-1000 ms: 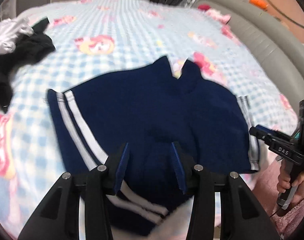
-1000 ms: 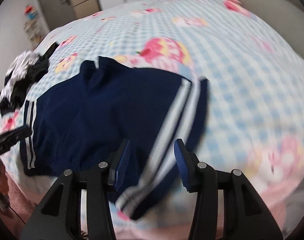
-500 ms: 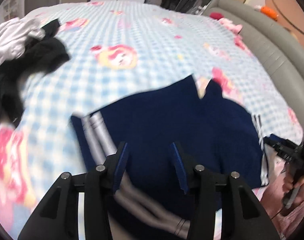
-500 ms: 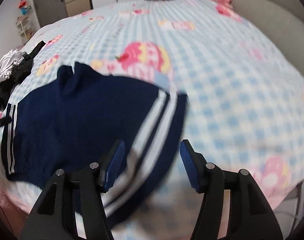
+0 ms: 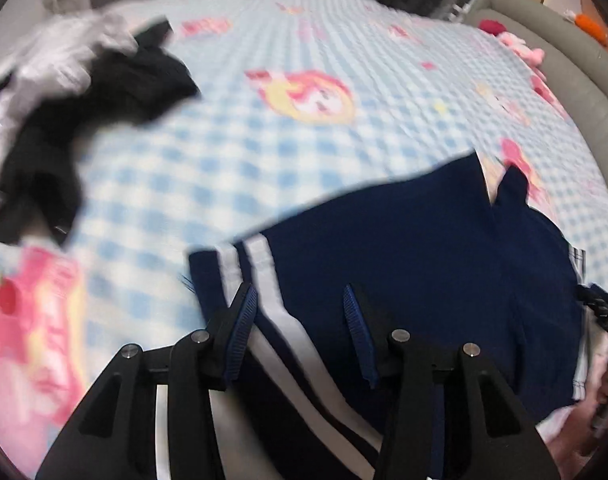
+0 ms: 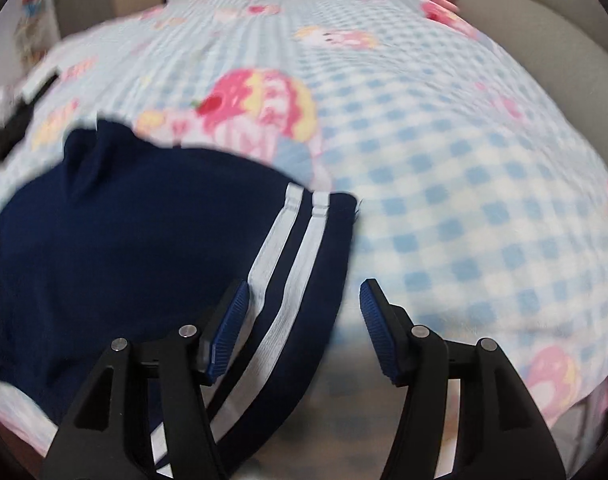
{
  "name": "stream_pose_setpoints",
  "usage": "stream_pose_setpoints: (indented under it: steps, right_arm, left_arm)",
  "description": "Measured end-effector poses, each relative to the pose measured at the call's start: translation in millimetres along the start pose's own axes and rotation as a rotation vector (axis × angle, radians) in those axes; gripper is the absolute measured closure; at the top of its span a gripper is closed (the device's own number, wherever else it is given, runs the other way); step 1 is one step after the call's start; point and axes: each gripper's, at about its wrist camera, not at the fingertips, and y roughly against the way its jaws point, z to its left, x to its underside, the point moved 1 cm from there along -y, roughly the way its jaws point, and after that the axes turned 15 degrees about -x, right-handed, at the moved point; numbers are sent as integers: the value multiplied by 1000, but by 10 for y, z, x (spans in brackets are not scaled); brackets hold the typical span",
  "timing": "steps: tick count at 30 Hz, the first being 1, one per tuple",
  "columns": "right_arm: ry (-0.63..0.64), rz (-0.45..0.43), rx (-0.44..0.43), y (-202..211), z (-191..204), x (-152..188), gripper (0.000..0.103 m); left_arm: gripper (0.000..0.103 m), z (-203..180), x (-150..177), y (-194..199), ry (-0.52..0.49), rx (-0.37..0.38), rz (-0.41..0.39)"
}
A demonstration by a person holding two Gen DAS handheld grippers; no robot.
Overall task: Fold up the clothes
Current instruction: 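Lift the striped pants edge with the left tool while the right tool lifts the leg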
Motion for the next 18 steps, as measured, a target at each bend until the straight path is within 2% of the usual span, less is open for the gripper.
stream_pose_setpoints:
  steps: [4,6,8,11,13,16,18]
  right_arm:
    - [71,3,-38,-2,204,-17,45]
    - [83,34,-20,-103,242,-6,45]
    - [54,63,48,-194,171,4,45]
    - [-4,27,84,-126,32,-8,44]
    - [-19,-23,119,56,-17,-9,44]
    - [-29,-10,26,68,-10,-59,44]
    - [-34,4,-47,55,1,-96,44]
  left_arm:
    - [54,-46,-170,-31,15,99,-7]
    - [54,-92,-217,-149,6,52,30]
    - [54,18,-228,-214,23,-8,71]
    - [55,223,-279,-206,86,-37,72]
    - [55,285,-305,-125,103,-99,35]
    - [55,224,-276,-40,91,-14,20]
    - [55,134,-212,28,56,15,14]
